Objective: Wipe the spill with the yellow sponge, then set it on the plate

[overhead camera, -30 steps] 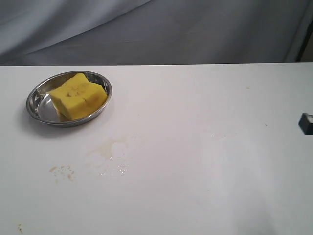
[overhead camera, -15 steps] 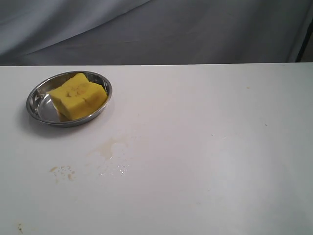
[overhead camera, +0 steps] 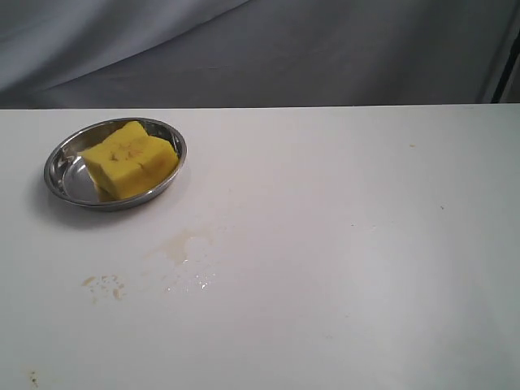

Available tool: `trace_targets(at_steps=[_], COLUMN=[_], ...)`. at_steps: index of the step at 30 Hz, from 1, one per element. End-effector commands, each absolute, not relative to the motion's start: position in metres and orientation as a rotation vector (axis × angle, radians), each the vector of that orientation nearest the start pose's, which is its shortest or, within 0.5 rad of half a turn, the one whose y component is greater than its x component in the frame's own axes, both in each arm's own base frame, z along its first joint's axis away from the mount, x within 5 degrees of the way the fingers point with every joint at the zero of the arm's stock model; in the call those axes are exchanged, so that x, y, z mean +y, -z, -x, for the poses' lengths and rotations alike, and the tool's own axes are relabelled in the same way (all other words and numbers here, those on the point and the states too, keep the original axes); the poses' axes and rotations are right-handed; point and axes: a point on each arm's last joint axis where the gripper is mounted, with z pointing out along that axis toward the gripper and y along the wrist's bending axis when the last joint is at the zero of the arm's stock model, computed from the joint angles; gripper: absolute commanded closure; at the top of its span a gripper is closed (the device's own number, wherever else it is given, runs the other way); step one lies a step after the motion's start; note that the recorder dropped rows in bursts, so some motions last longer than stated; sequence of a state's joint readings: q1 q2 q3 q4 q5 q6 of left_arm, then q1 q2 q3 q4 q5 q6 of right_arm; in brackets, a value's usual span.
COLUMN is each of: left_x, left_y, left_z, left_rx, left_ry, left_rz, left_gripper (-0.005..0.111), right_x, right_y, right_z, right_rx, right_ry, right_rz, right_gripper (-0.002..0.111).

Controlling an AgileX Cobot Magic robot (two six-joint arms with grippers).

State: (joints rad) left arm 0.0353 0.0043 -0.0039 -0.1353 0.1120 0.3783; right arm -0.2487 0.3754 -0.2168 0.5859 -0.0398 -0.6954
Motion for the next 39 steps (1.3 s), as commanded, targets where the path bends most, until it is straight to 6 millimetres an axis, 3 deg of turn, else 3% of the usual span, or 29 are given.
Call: trace_targets(at_steps=[1,10,16,22,30,39], left_x=[0.0,0.0,0.0,0.0,0.0,0.0], left_y=[-0.204,-0.204,-0.204,-0.204,-0.204,-0.204], left_z=[-0.056,-0.056,-0.056,-0.056,-0.056,-0.056], left_rx=[1.577,1.577,1.577,1.577,1.577,1.577], left_ry=[-0.2,-0.2,-0.2,-0.2,-0.2,-0.2], left_rz=[-0.175,-0.175,-0.175,-0.175,-0.175,-0.175], left_gripper=[0.107,0.107,0.107,0.107,0.107,0.107], right_x=[-0.024,-0.019,-0.017,-0.016,-0.011,-0.01], right_y=[-0.25,-0.23,-0.213,-0.197,-0.183,-0.182], right_z=[-0.091,-0.081,-0.066,-0.054,-0.053,-0.053], right_rx=[1.636,1.582,1.521,1.651,1.808,1.822], right_ry=[0.278,0.25,0.173,0.187,0.135,0.117], right_rz=[-0.124,-0.117,-0.216,-0.246,-0.156,-0.155], right_gripper=[0.108,0.108,0.108,0.108,0.108,0.108])
